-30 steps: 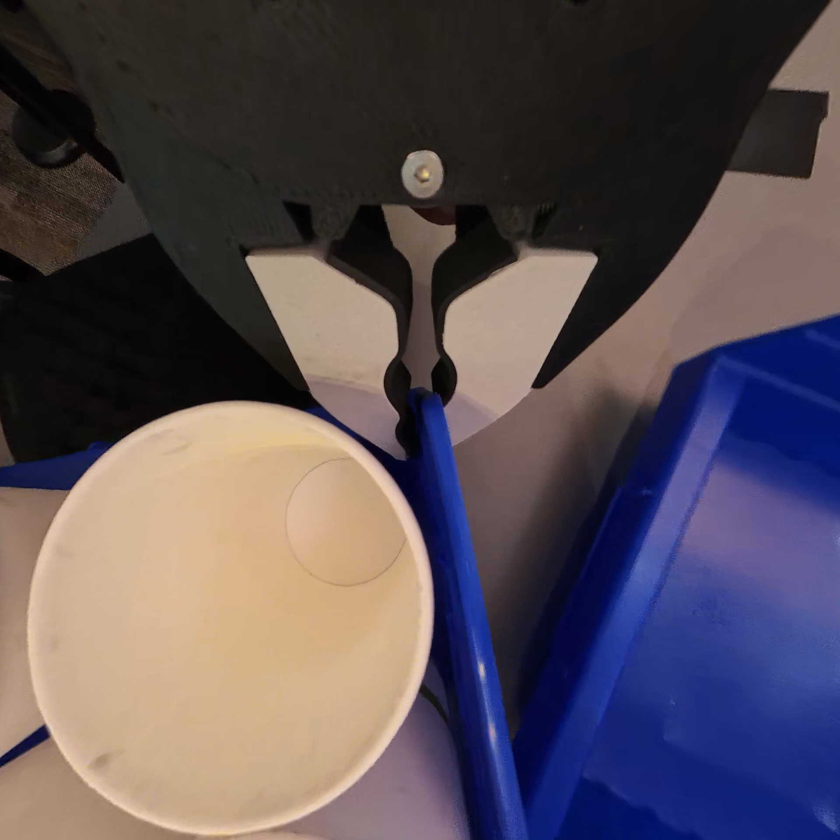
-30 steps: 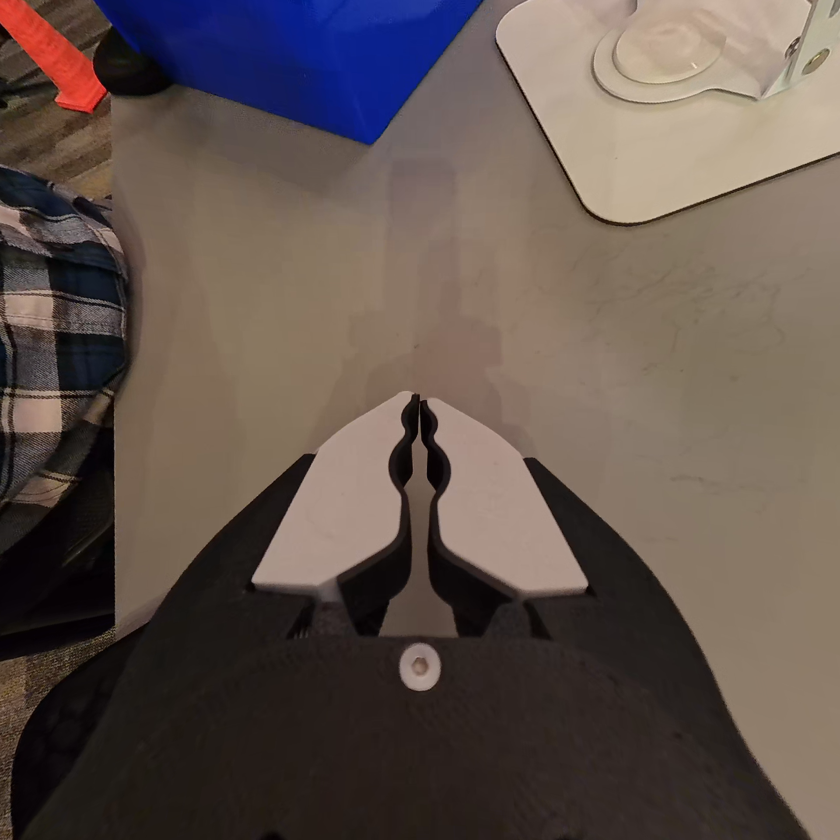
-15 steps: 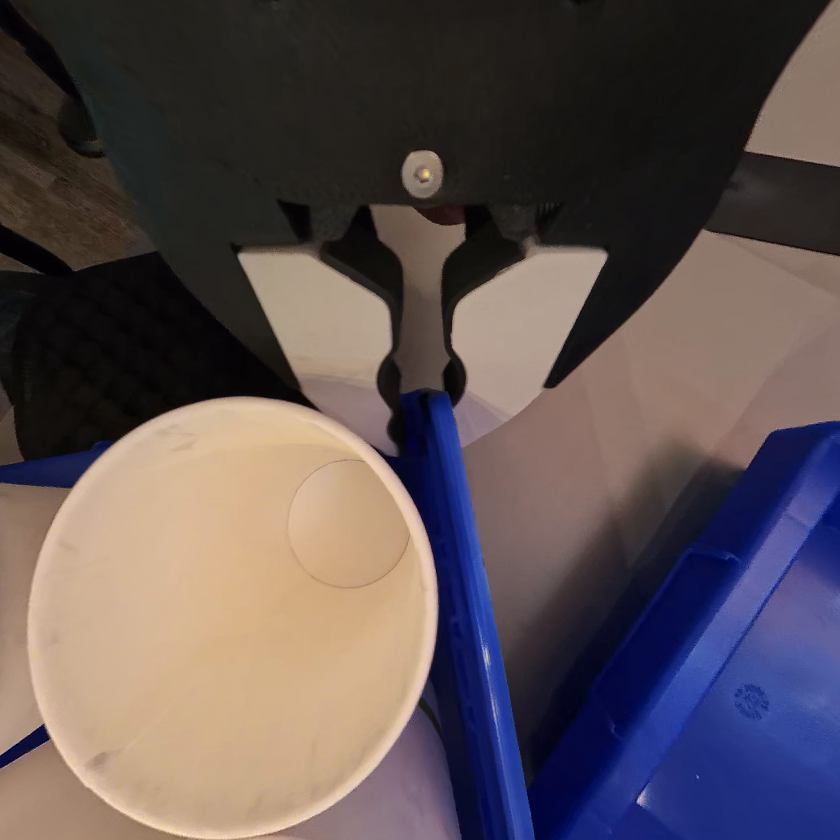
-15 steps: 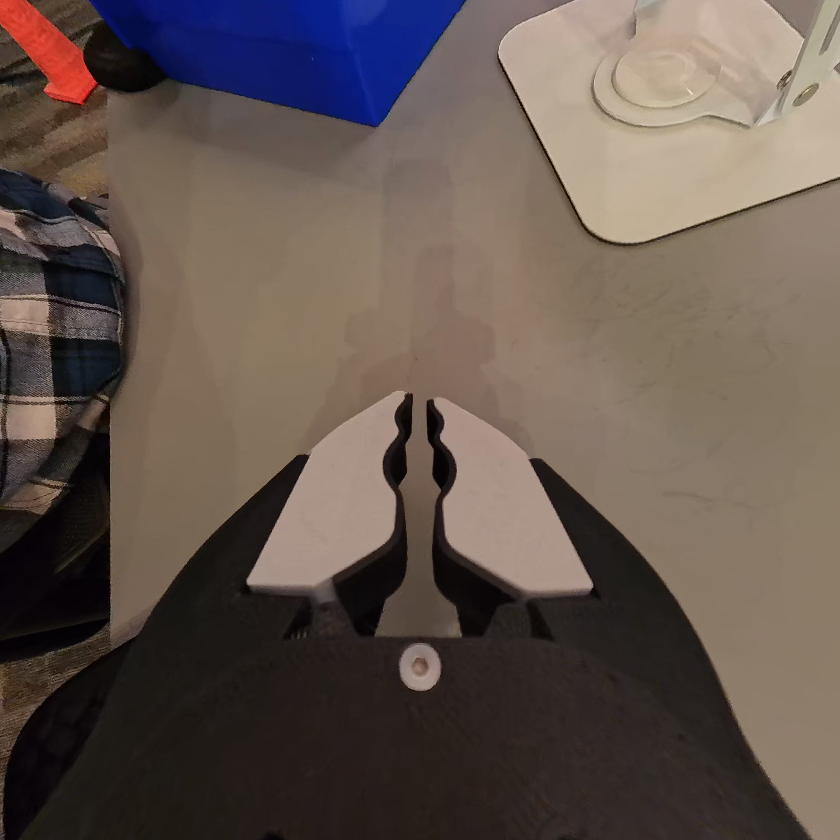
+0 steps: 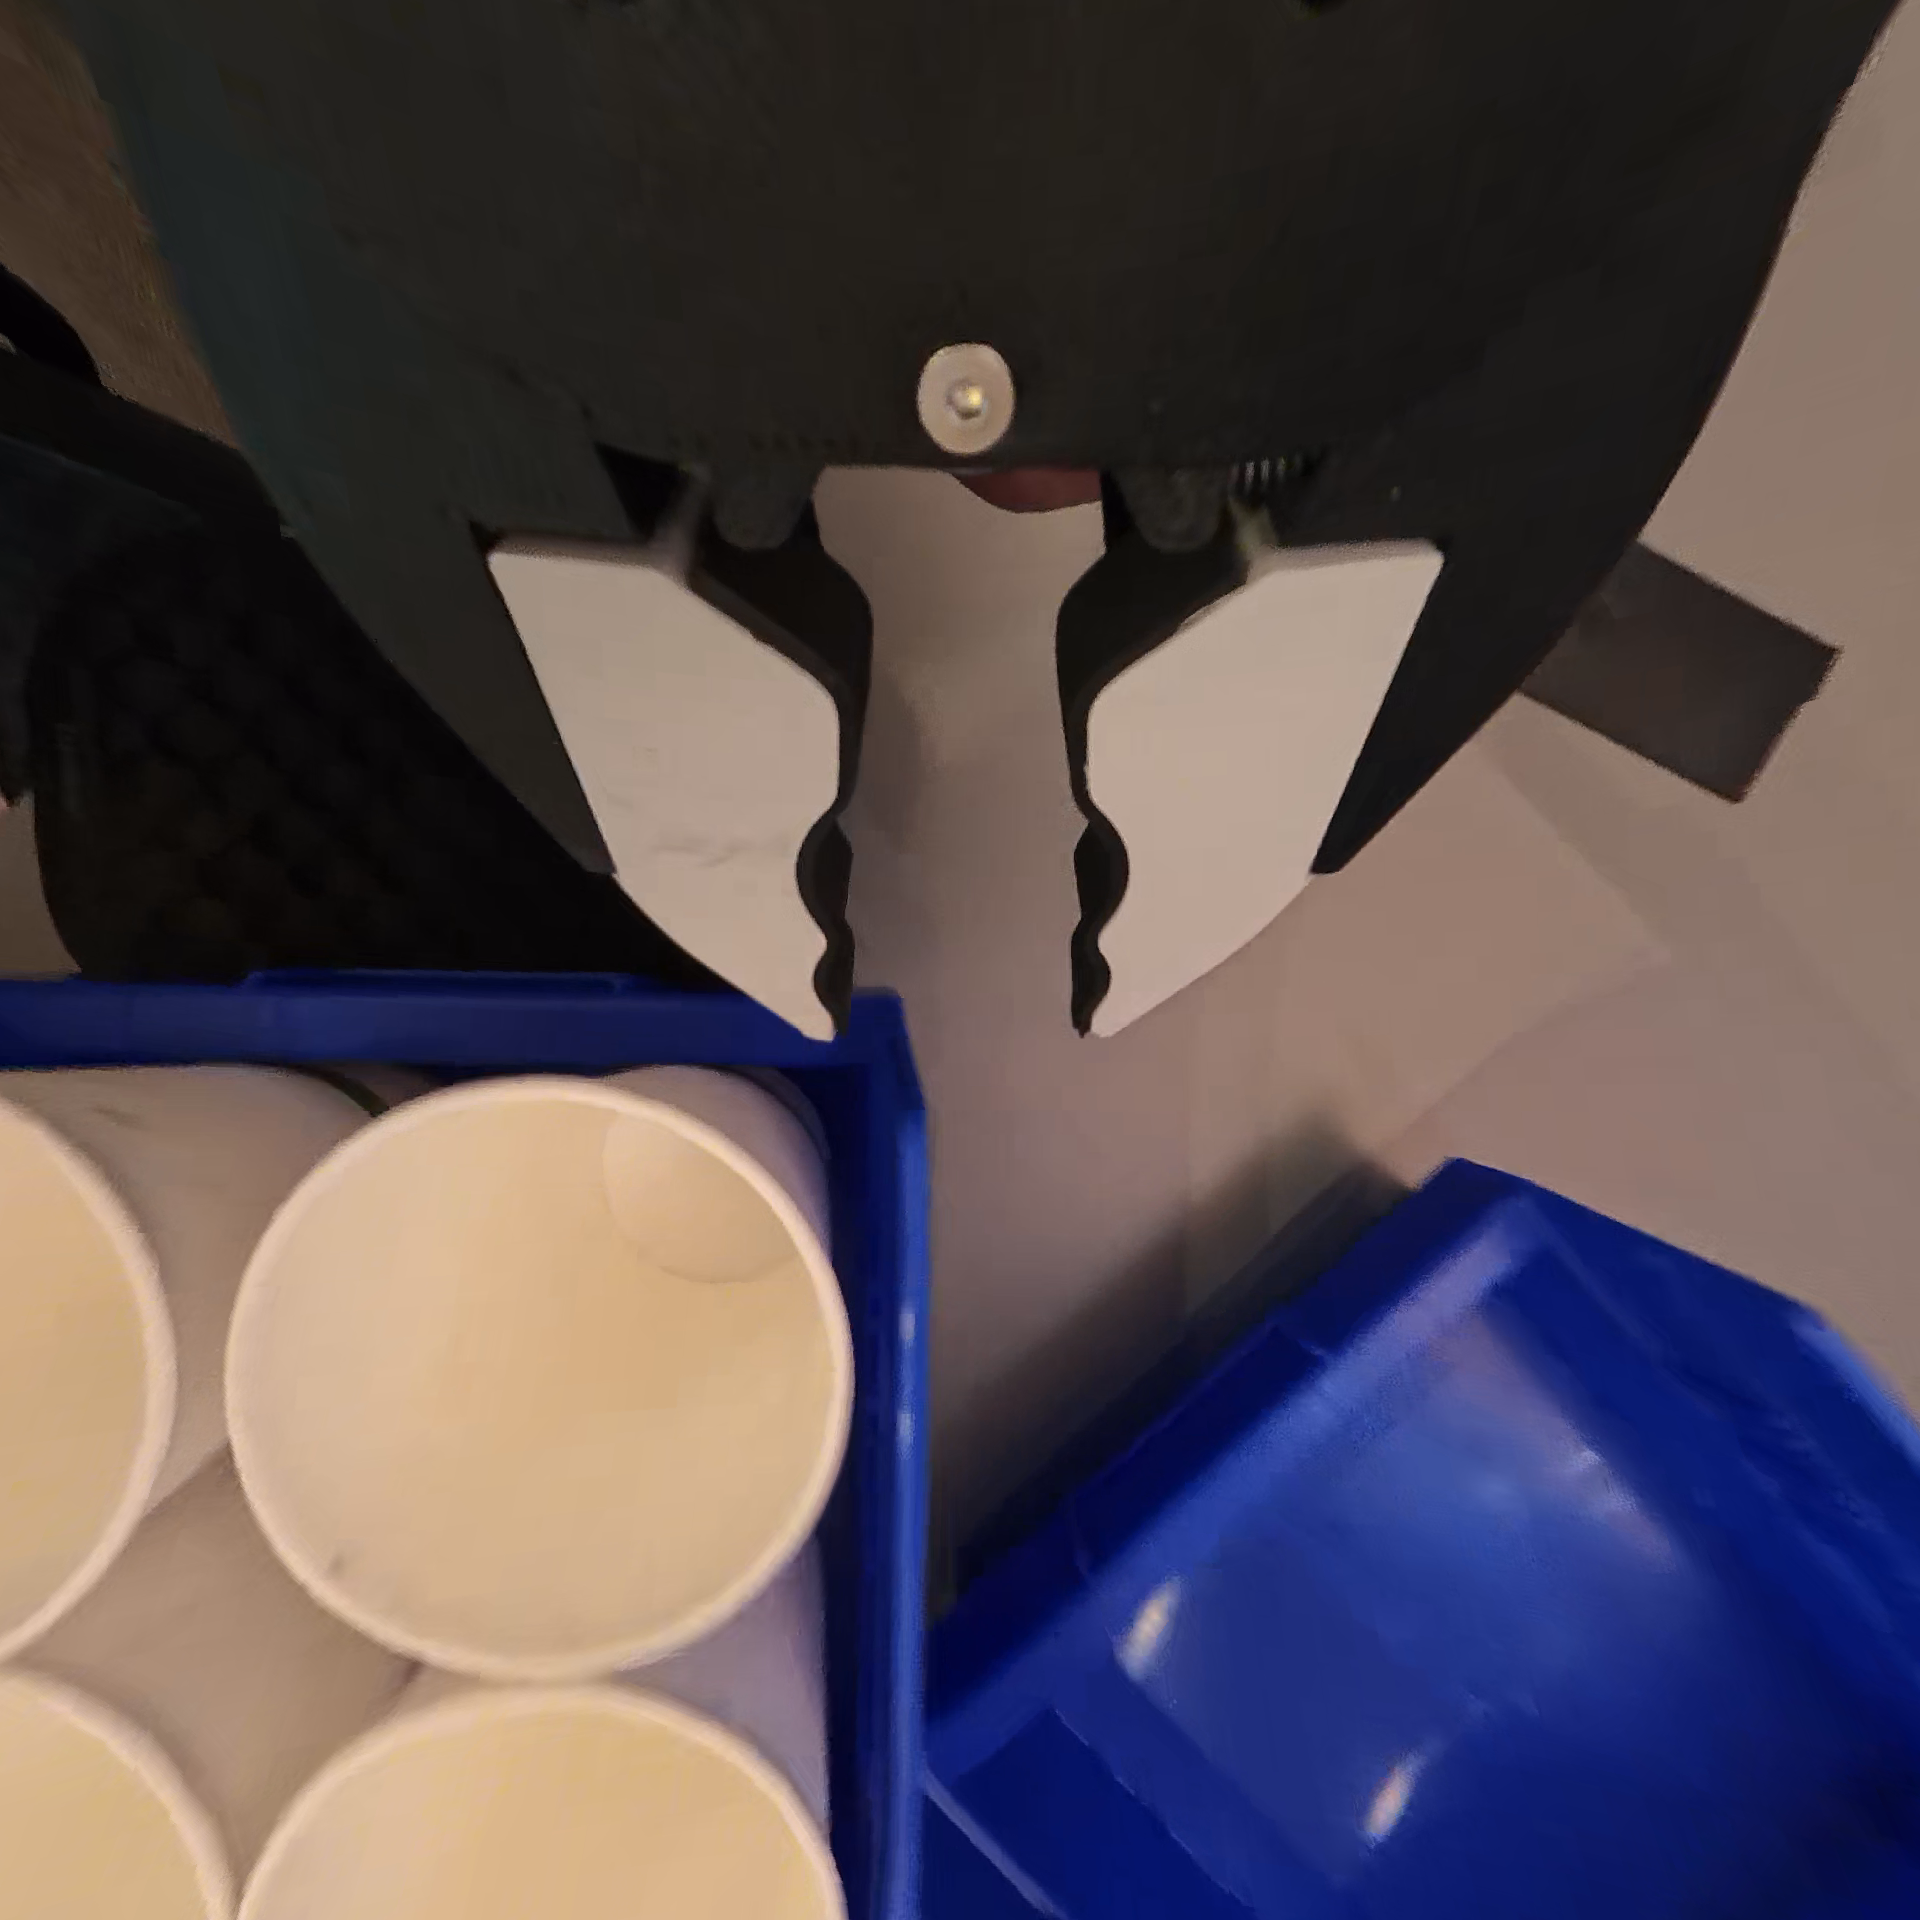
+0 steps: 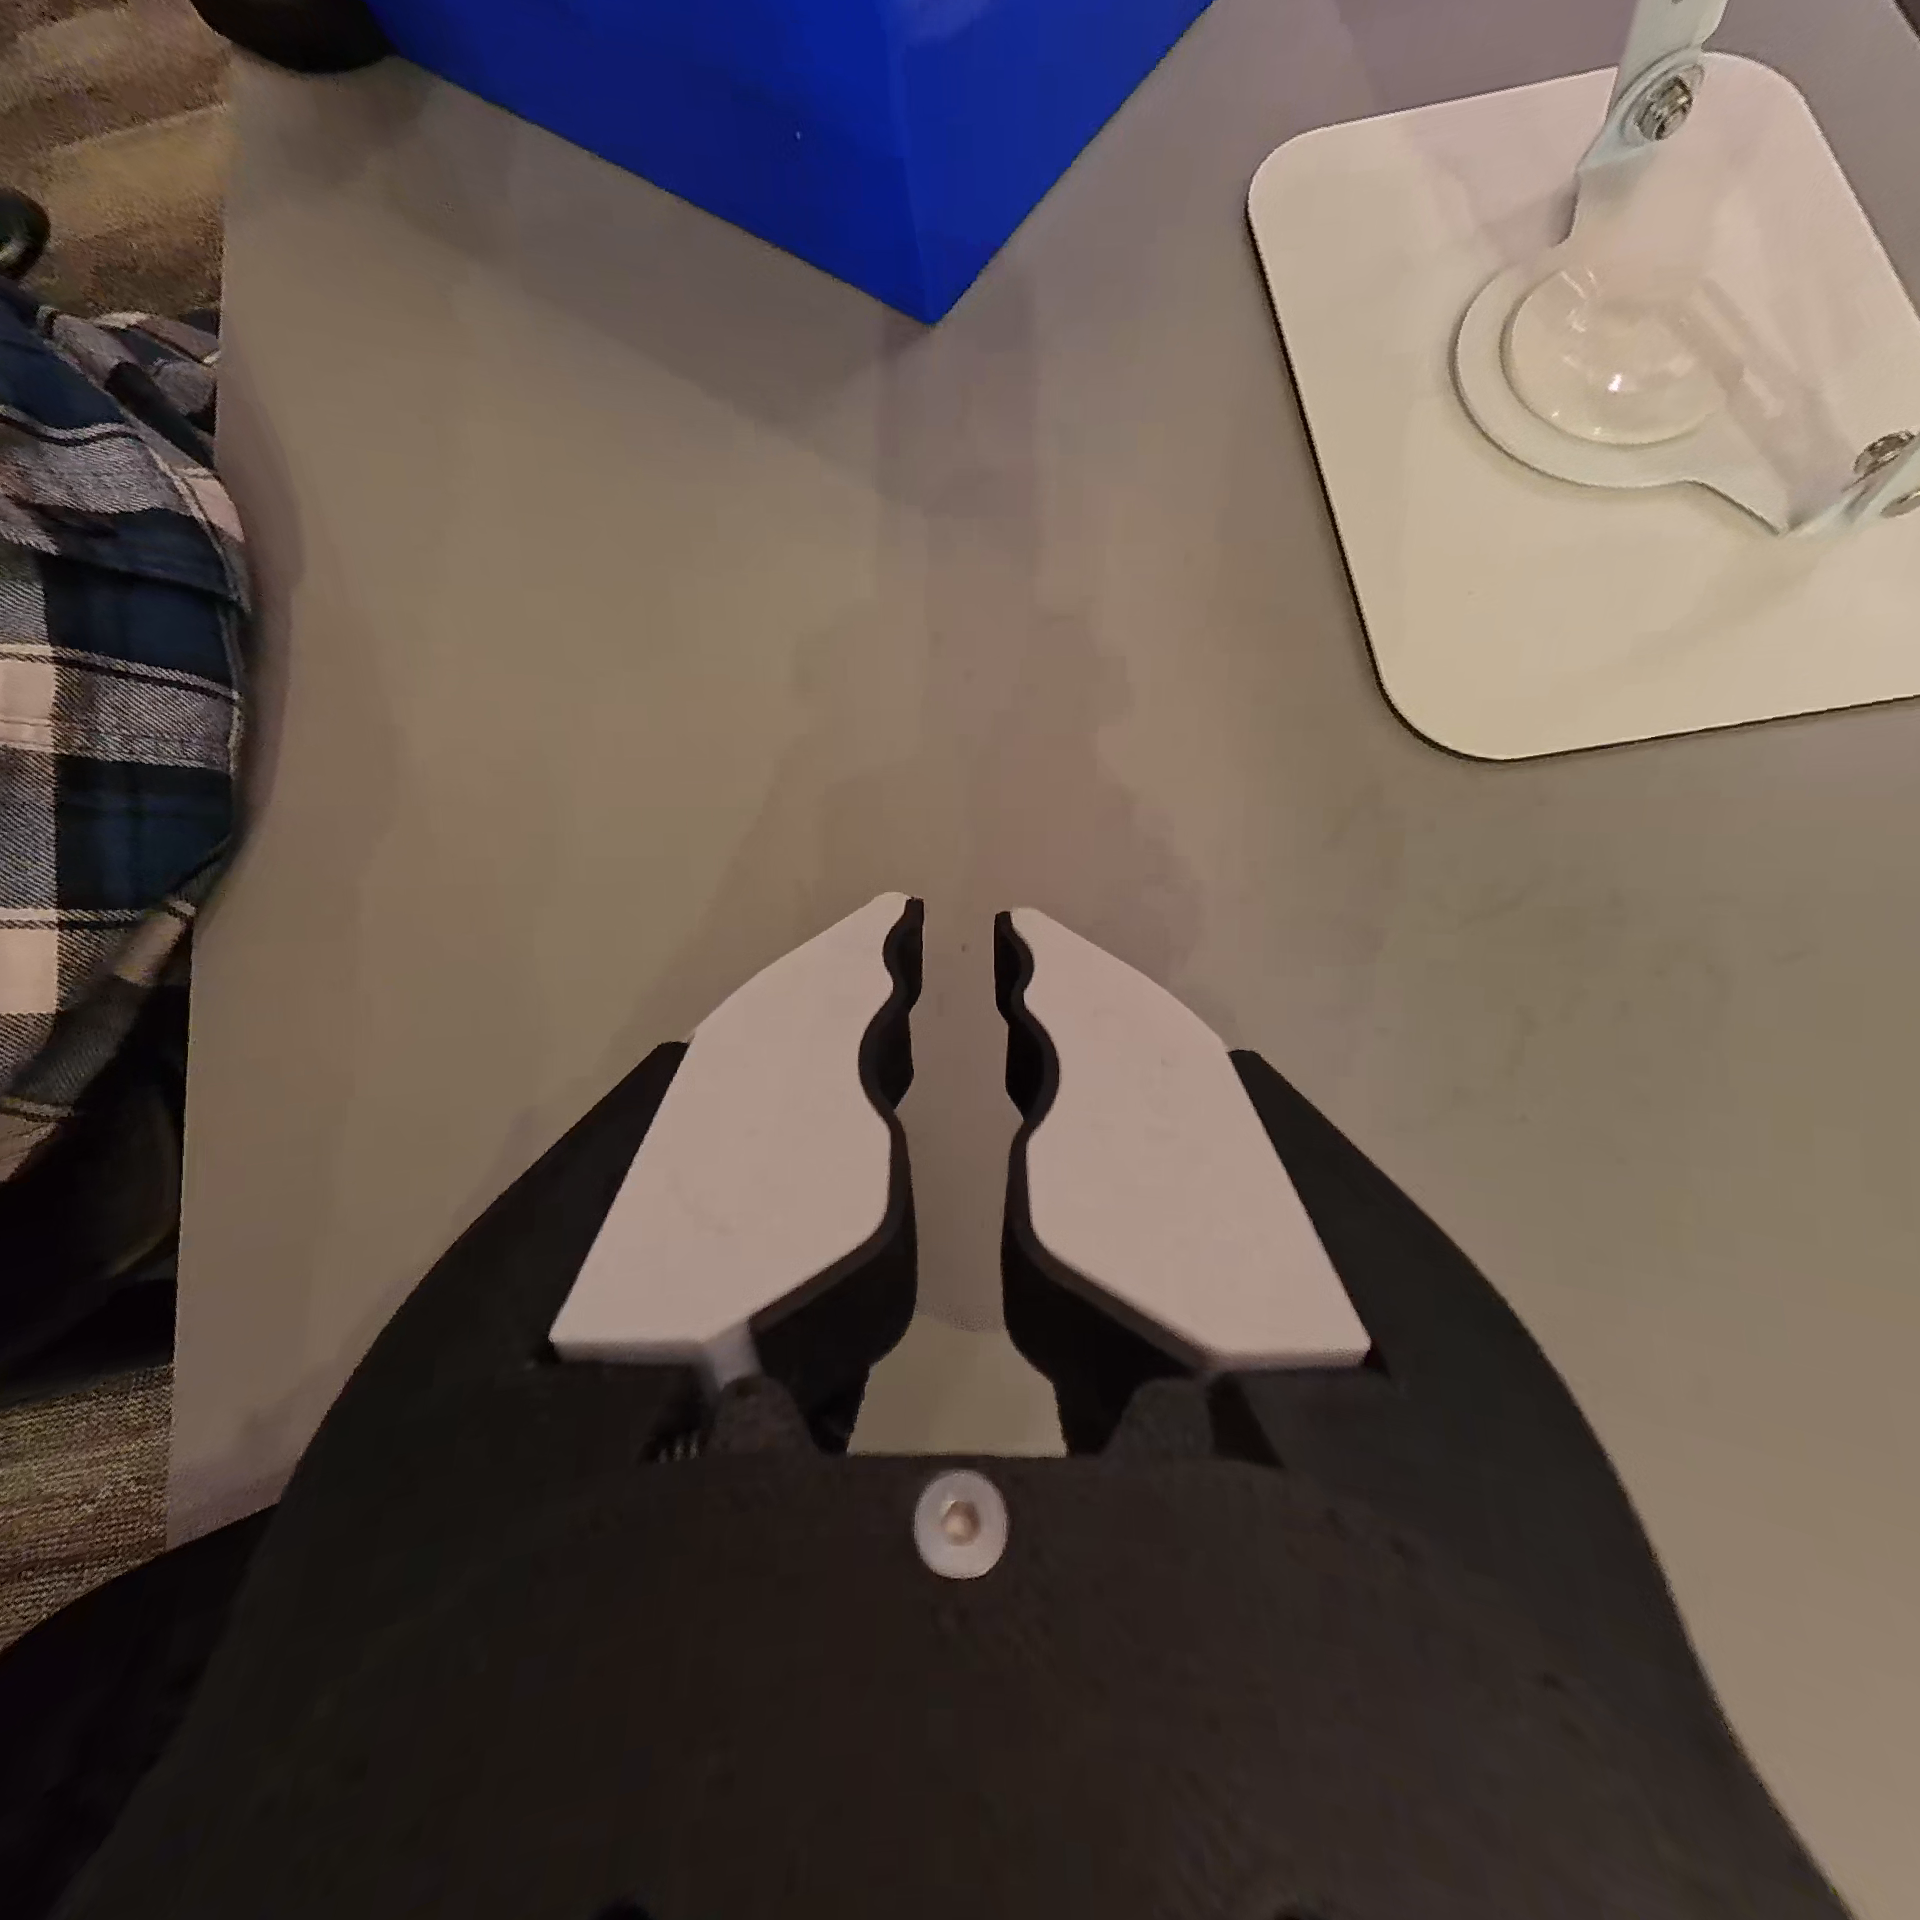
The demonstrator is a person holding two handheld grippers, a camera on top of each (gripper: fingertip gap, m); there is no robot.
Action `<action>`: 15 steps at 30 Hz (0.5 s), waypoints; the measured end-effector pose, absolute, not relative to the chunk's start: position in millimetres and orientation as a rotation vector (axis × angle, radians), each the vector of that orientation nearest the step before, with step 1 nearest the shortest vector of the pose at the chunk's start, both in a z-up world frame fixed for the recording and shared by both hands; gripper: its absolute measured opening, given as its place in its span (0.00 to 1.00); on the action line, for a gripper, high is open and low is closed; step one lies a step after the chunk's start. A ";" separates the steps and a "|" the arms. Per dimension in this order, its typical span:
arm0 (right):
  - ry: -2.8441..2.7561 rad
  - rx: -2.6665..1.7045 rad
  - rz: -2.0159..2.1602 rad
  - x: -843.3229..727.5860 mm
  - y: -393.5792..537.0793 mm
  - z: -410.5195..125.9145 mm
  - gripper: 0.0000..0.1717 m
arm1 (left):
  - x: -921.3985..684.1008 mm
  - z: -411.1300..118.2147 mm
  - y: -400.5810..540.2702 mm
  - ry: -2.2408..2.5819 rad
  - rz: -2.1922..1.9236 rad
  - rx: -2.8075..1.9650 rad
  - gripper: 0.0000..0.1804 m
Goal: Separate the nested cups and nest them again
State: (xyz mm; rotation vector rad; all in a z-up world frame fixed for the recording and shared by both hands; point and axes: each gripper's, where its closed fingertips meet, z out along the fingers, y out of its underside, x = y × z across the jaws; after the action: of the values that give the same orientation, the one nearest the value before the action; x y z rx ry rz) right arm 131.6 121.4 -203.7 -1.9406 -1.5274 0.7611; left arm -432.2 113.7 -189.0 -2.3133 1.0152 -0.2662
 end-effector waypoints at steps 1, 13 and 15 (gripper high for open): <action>-1.520 -1.945 0.763 132.2 121.7 -205.0 0.07 | -433.9 -179.8 122.0 0.992 -0.238 -2.296 0.22; -1.484 -1.924 0.780 133.8 118.5 -202.1 0.07 | -489.9 -164.0 278.2 0.519 0.088 -2.478 0.46; -1.484 -1.919 0.783 134.4 118.1 -201.2 0.07 | -496.3 -178.3 283.5 0.470 0.081 -2.528 0.42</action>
State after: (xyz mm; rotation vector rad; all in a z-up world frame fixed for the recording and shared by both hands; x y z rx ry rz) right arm 134.4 118.1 -201.2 -1.9193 -1.4841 0.7828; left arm -496.3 283.5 -178.3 -2.5280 0.4705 0.0809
